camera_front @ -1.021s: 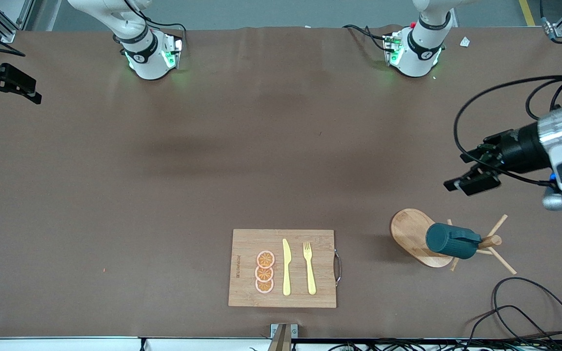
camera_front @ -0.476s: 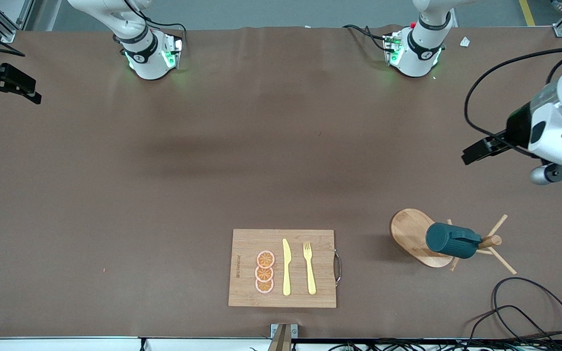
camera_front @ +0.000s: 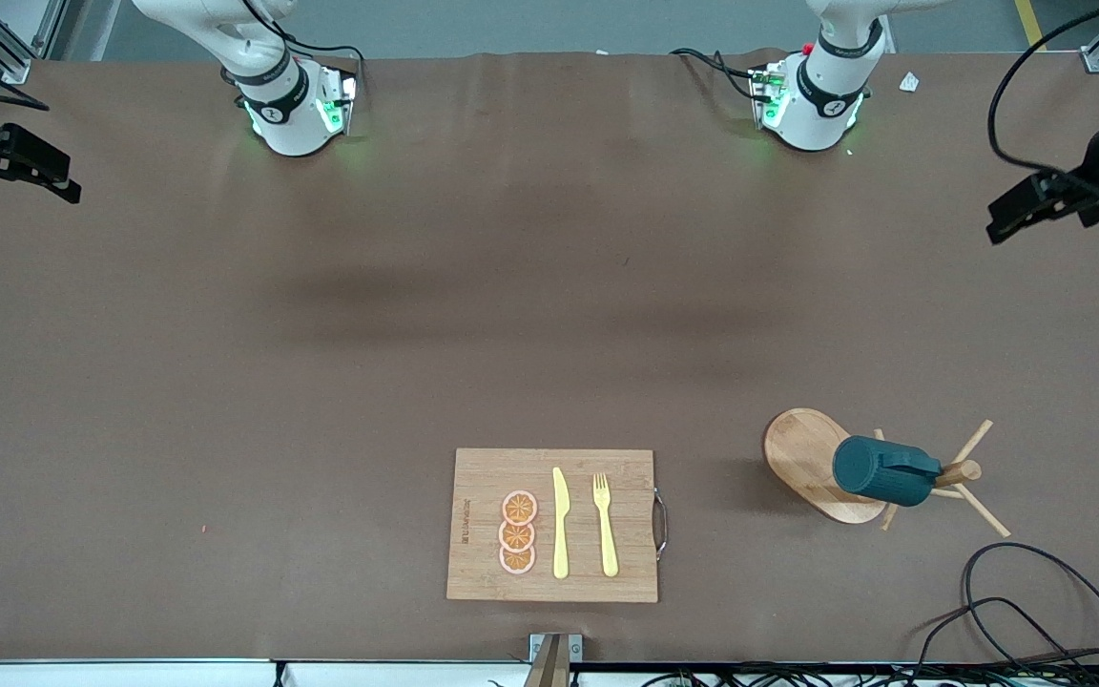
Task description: Pass cup and hang on rack
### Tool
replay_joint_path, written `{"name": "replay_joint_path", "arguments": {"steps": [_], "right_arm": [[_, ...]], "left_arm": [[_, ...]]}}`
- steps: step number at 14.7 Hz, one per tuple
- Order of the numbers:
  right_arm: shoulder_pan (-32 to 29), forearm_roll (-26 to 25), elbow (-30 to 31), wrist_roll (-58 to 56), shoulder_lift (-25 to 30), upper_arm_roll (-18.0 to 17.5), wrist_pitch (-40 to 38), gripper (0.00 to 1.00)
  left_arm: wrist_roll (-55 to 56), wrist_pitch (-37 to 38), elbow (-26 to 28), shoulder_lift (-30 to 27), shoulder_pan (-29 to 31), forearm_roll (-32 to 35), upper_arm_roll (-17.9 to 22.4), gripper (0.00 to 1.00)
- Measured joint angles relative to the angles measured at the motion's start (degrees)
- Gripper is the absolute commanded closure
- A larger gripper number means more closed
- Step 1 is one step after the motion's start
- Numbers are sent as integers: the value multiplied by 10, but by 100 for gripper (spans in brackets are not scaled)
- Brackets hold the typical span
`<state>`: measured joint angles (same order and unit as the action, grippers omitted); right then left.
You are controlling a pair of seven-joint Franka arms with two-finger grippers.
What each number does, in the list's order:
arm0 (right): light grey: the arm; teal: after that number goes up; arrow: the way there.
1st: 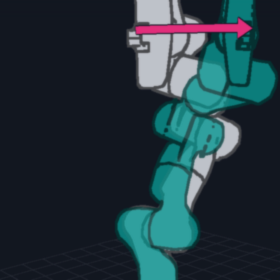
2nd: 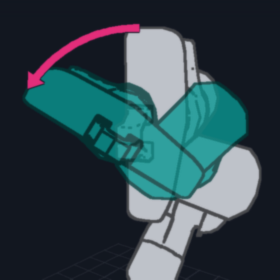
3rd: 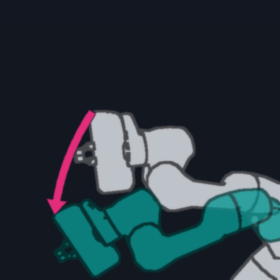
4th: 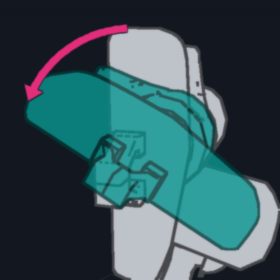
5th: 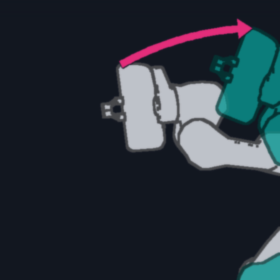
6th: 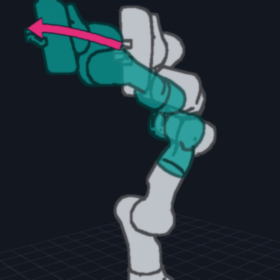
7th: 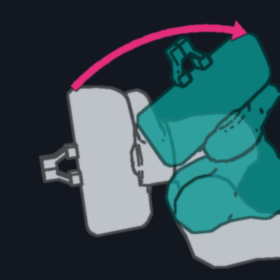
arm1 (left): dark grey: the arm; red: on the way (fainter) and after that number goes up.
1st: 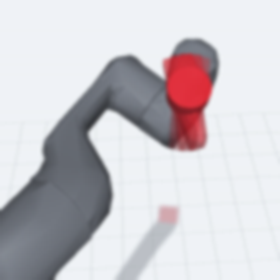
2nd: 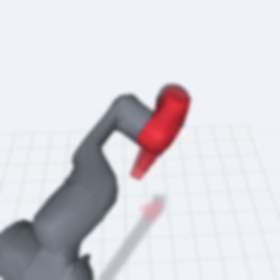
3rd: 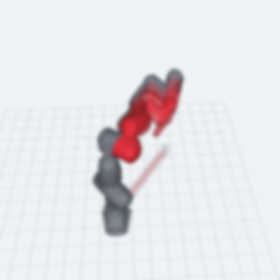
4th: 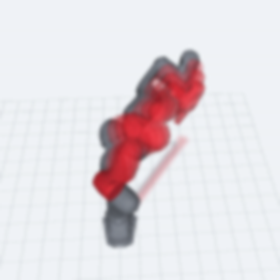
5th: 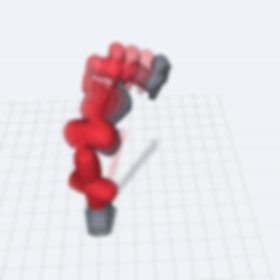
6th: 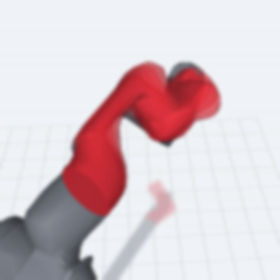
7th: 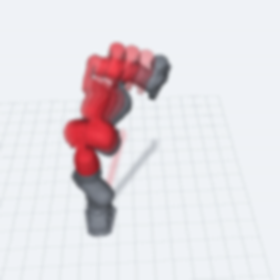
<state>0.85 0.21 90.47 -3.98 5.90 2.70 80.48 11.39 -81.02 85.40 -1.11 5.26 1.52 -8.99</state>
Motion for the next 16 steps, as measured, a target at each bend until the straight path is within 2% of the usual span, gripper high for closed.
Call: {"name": "replay_joint_path", "arguments": {"steps": [2, 4, 9, 16], "right_arm": [[0, 0, 0, 0, 0, 0, 0, 0], [0, 0, 0, 0, 0, 0, 0, 0], [0, 0, 0, 0, 0, 0, 0, 0], [0, 0, 0, 0, 0, 0, 0, 0]], "left_arm": [[-34, -3, 38, -27, -12, -18, 39, 0], [-42, -14, 62, -41, -24, -22, 53, 0], [-42, -40, 104, -65, -54, -22, 33, 0], [-44, -43, 109, -72, -53, -21, 24, 0]]}}
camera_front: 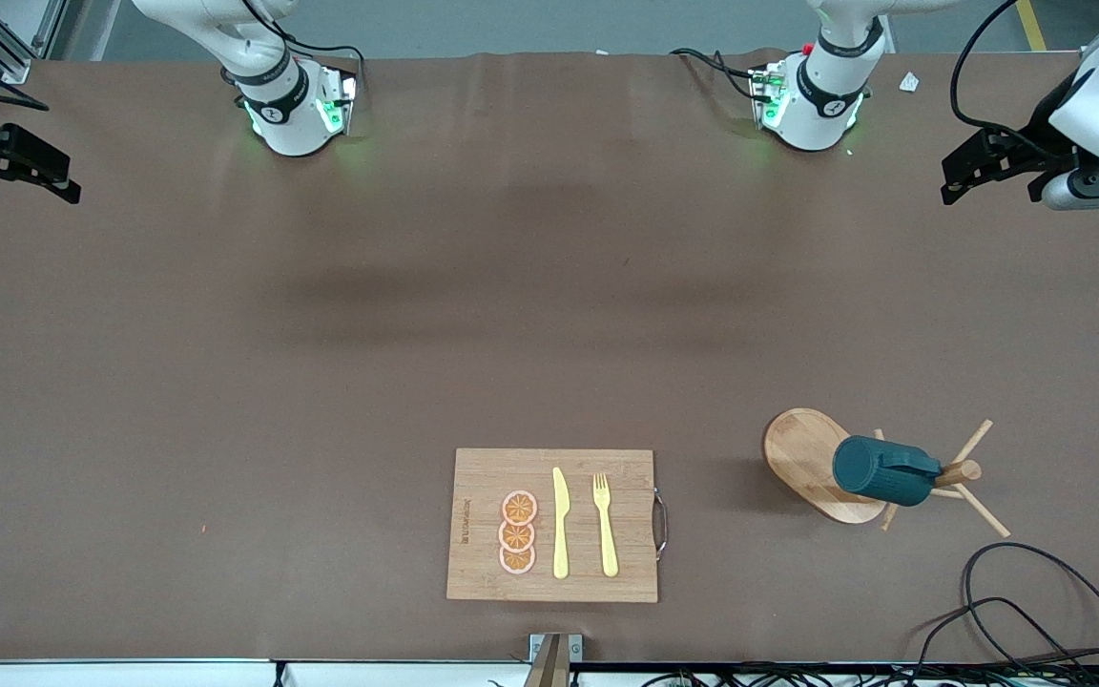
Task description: Pass cup and hang on rack
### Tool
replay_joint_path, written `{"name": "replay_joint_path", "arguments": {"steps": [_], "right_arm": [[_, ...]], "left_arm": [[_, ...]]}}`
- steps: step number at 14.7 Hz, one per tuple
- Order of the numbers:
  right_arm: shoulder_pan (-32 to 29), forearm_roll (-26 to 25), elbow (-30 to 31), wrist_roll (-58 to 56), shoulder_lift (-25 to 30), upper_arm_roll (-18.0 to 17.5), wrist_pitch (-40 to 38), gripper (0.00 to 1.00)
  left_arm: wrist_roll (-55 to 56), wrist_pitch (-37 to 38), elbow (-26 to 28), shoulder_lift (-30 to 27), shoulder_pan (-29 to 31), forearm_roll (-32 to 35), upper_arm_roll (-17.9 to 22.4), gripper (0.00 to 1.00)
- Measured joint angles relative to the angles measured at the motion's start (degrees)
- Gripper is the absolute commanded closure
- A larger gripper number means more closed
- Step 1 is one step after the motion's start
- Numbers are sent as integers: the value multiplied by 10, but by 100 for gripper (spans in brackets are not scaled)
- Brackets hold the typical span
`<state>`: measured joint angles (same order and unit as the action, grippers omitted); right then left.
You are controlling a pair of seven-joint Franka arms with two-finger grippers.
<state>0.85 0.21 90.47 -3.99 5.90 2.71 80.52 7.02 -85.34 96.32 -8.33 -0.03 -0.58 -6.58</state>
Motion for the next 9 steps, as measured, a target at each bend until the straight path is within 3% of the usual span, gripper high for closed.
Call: {"name": "replay_joint_path", "arguments": {"steps": [9], "right_arm": [[0, 0, 0, 0, 0, 0, 0, 0]], "left_arm": [[-15, 2, 0, 0, -1, 1, -2, 0]]}}
